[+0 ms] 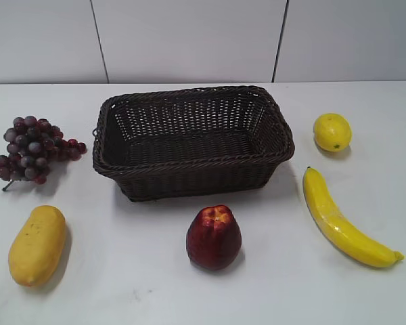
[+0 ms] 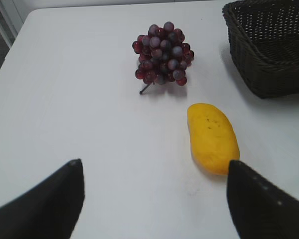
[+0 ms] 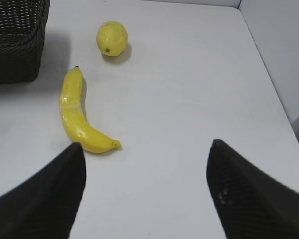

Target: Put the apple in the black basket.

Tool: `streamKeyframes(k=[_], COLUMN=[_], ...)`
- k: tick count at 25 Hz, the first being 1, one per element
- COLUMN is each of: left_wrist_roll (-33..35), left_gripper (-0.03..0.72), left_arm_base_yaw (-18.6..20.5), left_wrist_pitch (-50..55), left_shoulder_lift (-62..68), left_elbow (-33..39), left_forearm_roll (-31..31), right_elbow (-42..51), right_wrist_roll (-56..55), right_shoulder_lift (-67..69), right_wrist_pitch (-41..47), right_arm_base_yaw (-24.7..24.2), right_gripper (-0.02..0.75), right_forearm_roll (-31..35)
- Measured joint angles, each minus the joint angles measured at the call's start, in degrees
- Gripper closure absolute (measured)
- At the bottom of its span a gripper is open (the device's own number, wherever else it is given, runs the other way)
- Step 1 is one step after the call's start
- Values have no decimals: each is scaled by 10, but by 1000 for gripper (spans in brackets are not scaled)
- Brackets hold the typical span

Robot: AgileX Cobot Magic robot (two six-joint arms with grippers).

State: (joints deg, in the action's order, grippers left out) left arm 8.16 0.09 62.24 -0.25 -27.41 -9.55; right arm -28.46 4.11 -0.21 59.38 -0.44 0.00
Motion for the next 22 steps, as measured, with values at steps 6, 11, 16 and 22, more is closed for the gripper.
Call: streamKeyframes(k=[6, 11, 16, 22], left_wrist_roll=[0, 0, 0, 0], left_gripper=[10, 19, 58, 76], left_arm_base_yaw=[0, 0, 0, 0], left_wrist_pitch=[0, 0, 0, -29], left_shoulder_lift=[0, 0, 0, 26], left_elbow=[0, 0, 0, -21], left_forearm_roll=[0, 0, -1, -8], right_elbow=[0, 0, 0, 0], right_wrist_roll=[0, 0, 0, 0], right_shoulder_lift=[0, 0, 0, 0], right_wrist_pitch=[0, 0, 0, 0], right_arm_base_yaw=[0, 0, 0, 0], right_gripper=[167, 167, 167, 167], right_forearm_roll=[0, 0, 0, 0])
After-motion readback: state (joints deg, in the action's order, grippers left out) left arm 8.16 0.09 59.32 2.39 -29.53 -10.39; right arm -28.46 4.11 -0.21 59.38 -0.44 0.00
